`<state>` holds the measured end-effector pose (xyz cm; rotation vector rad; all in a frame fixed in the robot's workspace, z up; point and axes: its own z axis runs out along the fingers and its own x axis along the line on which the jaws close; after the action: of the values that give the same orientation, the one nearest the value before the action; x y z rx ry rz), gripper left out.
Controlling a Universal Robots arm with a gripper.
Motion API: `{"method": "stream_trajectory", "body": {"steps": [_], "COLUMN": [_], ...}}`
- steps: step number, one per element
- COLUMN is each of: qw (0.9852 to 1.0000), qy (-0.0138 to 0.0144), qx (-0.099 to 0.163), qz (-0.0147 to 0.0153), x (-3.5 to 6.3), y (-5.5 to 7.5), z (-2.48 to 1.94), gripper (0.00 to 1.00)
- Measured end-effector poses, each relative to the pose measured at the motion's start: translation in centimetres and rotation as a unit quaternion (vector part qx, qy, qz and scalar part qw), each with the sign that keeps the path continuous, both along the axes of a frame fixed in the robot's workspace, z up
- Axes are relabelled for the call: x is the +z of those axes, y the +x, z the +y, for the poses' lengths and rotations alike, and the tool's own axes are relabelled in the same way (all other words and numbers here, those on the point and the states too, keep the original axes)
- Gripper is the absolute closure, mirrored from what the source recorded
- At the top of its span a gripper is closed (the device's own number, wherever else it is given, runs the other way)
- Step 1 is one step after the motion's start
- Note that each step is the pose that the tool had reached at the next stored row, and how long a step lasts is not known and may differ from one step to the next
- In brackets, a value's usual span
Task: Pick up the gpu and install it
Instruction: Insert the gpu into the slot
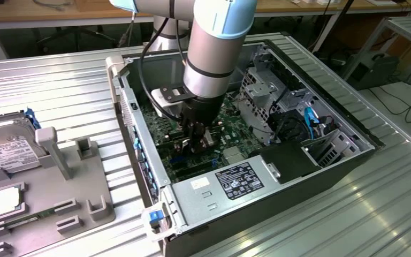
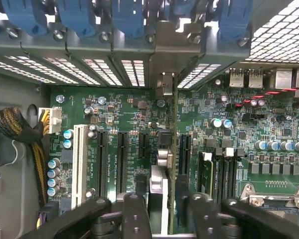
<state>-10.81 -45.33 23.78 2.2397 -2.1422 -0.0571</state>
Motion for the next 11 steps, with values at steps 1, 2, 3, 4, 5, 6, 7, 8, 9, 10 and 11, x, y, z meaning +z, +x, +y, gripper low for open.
{"method": "stream_trajectory", "body": {"steps": [1,2,3,4,5,6,7,8,9,10,11], "qw": [1.0,1.0,1.0,1.0,1.0,1.0,1.0,1.0,1.0,1.0,1.0], "qy": [0.0,-0.0002,-0.0001,-0.0001,-0.0001,0.0,-0.0001,-0.0001,0.0,-0.0001,0.0], "qx": [0.0,0.0,0.0,0.0,0.0,0.0,0.0,0.0,0.0,0.0,0.0], "qz": [0.0,0.0001,0.0001,0.0,0.0,0.0,0.0,0.0,0.0,0.0,0.0], "x": [0.02,0.09,0.23,0.41,0.88,1.48,1.9,2.29,2.79,3.23,3.59], "y": [0.0,0.0,0.0,0.0,0.0,0.0,0.0,0.0,0.0,0.0,0.0], "z": [0.0,0.0,0.0,0.0,0.0,0.0,0.0,0.0,0.01,0.01,0.01], "gripper": [0.63,0.63,0.63,0.63,0.63,0.63,0.63,0.63,0.63,0.63,0.63]}}
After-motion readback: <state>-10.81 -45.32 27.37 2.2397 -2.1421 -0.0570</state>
